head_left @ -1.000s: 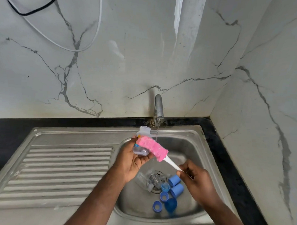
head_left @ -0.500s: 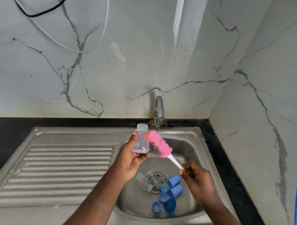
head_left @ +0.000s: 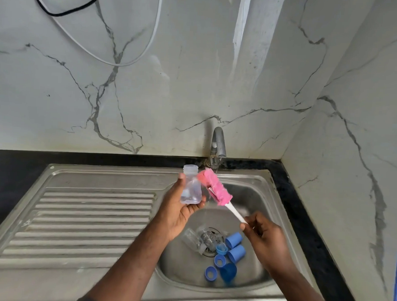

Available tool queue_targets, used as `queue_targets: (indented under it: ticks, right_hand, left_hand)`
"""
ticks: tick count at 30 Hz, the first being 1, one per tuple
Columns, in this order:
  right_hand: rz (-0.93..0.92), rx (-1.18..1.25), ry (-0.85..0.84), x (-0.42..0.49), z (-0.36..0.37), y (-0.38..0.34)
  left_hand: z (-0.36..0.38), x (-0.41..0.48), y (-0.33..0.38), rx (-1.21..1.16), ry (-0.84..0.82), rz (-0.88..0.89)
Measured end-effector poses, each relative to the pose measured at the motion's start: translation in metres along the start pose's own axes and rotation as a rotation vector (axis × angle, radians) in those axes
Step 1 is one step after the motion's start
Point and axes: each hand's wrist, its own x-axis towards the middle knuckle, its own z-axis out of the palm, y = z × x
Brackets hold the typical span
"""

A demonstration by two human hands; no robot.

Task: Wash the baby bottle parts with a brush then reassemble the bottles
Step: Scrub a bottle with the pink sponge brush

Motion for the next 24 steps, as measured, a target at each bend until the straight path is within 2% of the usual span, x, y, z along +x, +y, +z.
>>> queue_targets:
  ticks: [3,6,11,13,17,20,24]
  right_hand:
    - [-0.035,-0.031,-0.046,-0.004,0.006,-0.002]
    - [0.010,-0.054,0.042,-0.003,0.009,-0.001]
    - [-0.011,-0.015,0.016,-0.008,0.013,-0.005]
    - [0.010,-0.003,0.047,-0.009,0.012,-0.005]
    - [-0.056,-0.070,-0.012,-0.012,0.018,-0.013]
    - [-0.050,-0.098,0.070,-0.011,0.019,-0.018]
    - [-0.138,-0.206,-0.031,-0.017,0.022,-0.025]
  left_hand:
    - [-0.004,0.000,0.002,0.043,-0.038,0.034]
    - [-0.007,-0.004,0.004,0.001,-0.037,0.011]
    - [-0.016,-0.007,0.006,0.100,0.067,-0.008]
    - [-0.019,-0.007,0.008,0.085,0.051,0.003]
    - [-0.021,-0.008,0.012,0.031,0.021,0.005]
    - [-0.020,-0.010,0.015,0.054,0.022,-0.004]
    - [-0.023,-0.010,0.016,0.118,0.041,0.014]
